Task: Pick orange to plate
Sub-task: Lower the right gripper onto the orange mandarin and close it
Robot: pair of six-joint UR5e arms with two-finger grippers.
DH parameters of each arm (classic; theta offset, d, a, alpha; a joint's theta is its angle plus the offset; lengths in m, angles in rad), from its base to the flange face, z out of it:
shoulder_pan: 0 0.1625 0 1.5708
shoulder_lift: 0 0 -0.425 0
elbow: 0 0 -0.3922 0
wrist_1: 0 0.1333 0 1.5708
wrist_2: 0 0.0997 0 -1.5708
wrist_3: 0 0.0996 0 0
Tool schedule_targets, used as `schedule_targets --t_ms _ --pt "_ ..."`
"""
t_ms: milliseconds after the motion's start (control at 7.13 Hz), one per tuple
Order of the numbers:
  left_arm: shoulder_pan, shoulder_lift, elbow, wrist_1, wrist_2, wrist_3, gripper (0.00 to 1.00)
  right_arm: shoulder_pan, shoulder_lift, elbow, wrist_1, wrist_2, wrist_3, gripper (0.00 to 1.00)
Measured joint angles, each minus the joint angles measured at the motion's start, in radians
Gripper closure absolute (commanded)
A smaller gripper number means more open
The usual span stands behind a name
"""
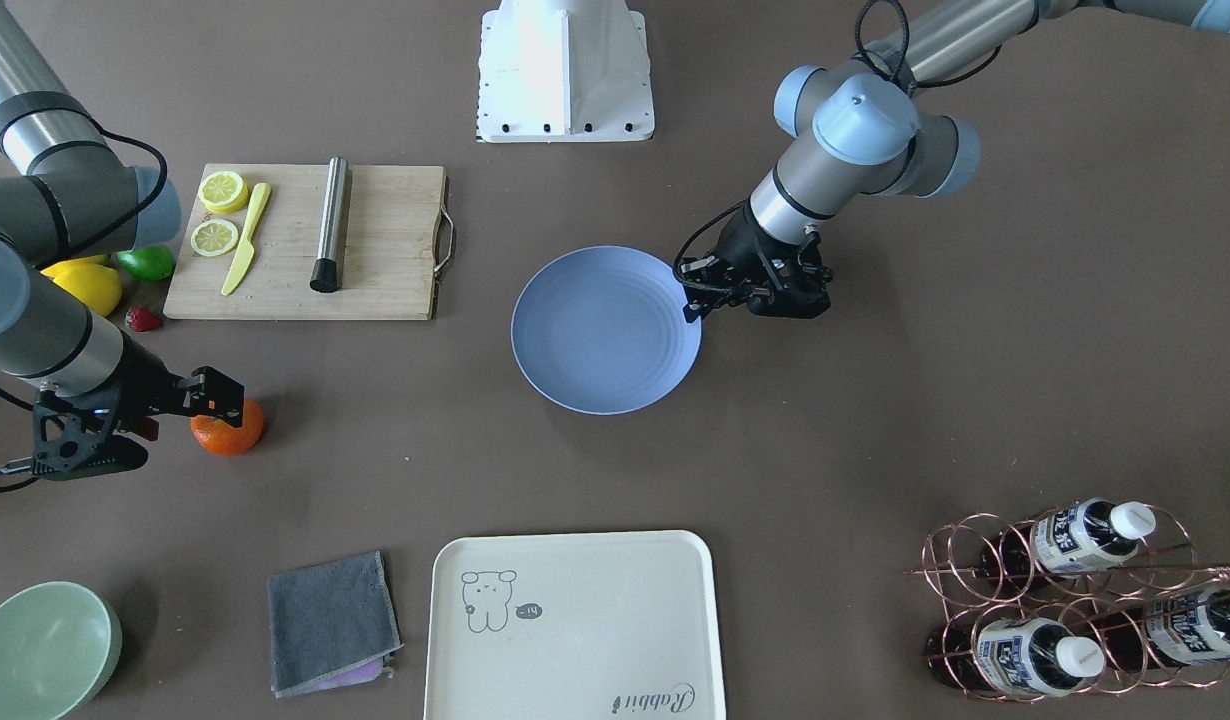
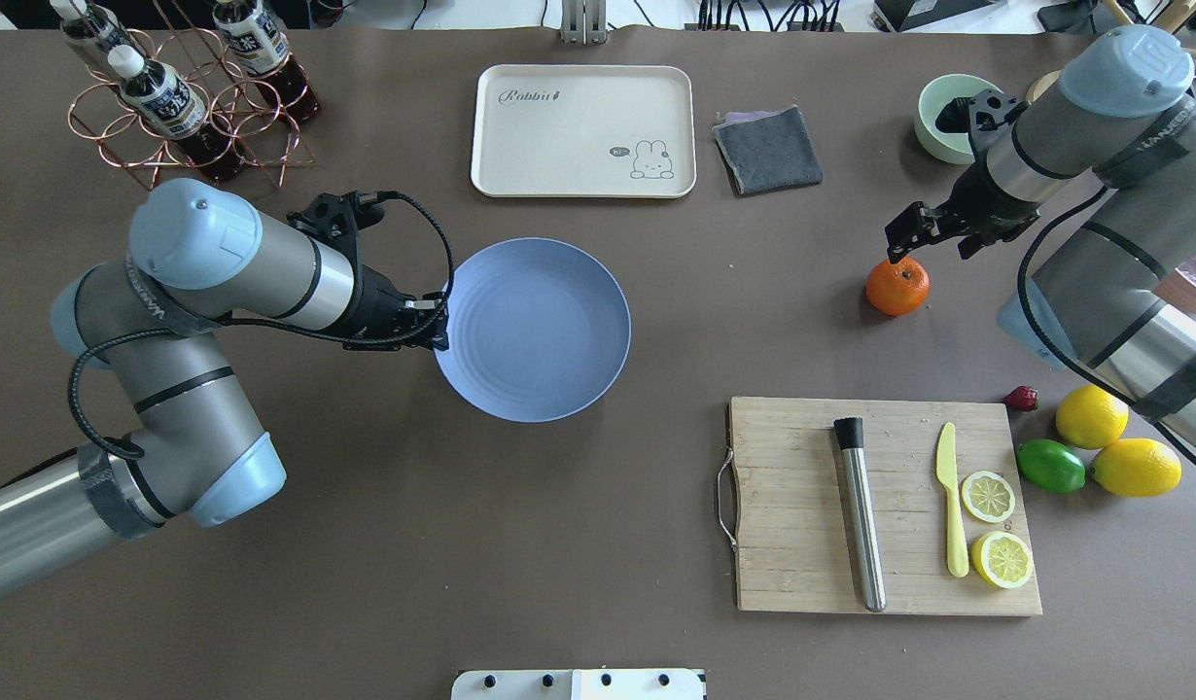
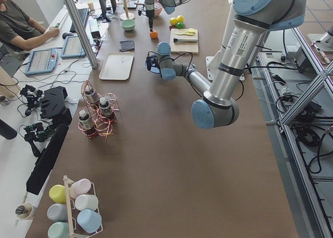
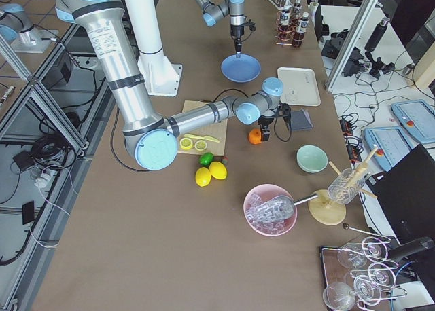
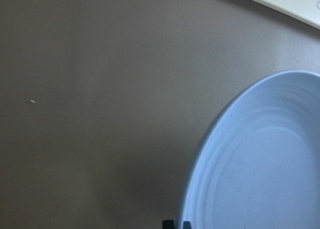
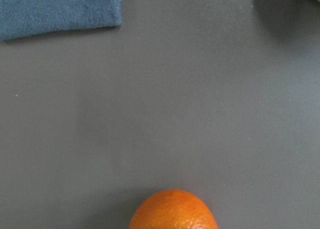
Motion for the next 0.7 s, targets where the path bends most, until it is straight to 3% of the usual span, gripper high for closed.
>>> schedule_targets --t_ms 421,561,701 --pt "0.033 -0.028 0.048 0.004 0.025 -0.008 1.0 -0.054 0.008 -0.031 0.009 -0.067 0.008 0.0" --pt "0.04 -0.032 0.054 0.004 0.03 -0.018 1.0 -0.061 0.006 -0.033 0.009 -0.07 0.007 0.31" --pt "0.055 -0.037 0.057 0.004 0.049 -0.034 0.03 -0.063 0.005 -0.032 0.009 -0.071 0.009 0.99"
